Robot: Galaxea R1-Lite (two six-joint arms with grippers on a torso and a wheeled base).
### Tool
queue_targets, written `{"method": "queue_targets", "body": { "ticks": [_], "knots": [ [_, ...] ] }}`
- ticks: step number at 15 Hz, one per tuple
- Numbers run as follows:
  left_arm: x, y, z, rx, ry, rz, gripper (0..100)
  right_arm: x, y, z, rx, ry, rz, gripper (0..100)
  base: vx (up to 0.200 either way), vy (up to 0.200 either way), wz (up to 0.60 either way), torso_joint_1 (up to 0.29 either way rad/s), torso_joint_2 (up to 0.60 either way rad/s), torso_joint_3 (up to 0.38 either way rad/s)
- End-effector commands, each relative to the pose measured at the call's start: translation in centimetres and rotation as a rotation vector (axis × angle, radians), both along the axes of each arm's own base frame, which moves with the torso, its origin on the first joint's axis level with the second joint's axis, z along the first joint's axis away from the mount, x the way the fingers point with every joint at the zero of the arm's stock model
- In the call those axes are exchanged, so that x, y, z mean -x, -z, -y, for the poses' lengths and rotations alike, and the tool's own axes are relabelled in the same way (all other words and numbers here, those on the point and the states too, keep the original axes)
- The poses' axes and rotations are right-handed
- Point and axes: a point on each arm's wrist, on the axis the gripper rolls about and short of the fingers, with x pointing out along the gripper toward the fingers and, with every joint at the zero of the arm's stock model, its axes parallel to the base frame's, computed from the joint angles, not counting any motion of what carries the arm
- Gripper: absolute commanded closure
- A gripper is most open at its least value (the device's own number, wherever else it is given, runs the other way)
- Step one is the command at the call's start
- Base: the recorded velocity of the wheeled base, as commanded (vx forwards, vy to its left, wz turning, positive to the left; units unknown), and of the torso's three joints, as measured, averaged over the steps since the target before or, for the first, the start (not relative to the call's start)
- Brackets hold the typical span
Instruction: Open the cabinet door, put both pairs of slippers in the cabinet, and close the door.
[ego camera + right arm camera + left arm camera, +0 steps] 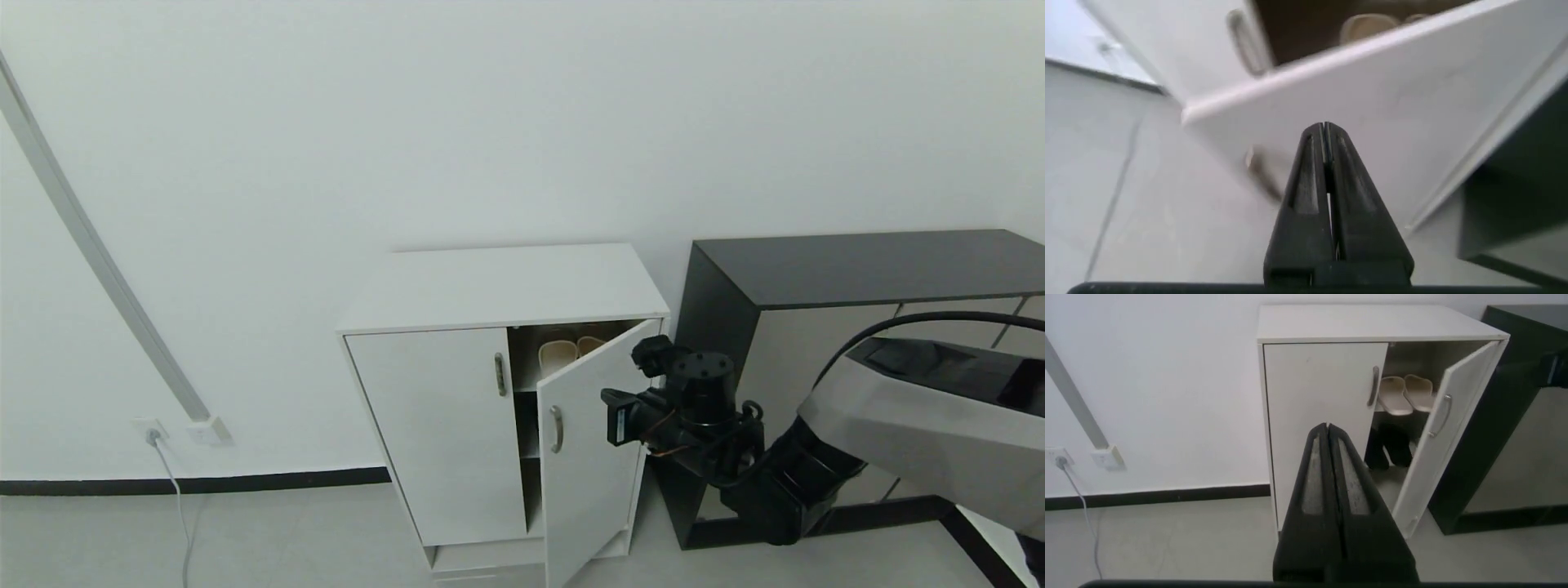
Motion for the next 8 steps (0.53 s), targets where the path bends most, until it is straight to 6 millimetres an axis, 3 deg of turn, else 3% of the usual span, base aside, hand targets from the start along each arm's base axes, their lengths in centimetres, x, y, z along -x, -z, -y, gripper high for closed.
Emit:
{"method": "queue_targets", "body": {
  "ticks": [1, 2, 8],
  "knots": [
    [0.0, 0.0, 0.0, 0.000, -0.001, 0.000, 100, 1.2, 0.5, 0.9, 0.008, -0.025, -0.018, 100, 0.000, 0.000, 0.00, 0.000, 0.00, 0.000],
    [0.0, 0.0, 0.0, -0.001, -0.001, -0.001, 100, 1.6, 0.8, 1.3, 0.012, -0.035, -0.015, 100, 0.000, 0.000, 0.00, 0.000, 0.00, 0.000],
    [0.0, 0.0, 0.0, -0.001, 0.002, 0.000, 100, 2.1, 1.6, 1.7, 0.036, -0.053, -0.024, 100, 0.200, 0.000, 0.00, 0.000, 0.00, 0.003]
  ]
}}
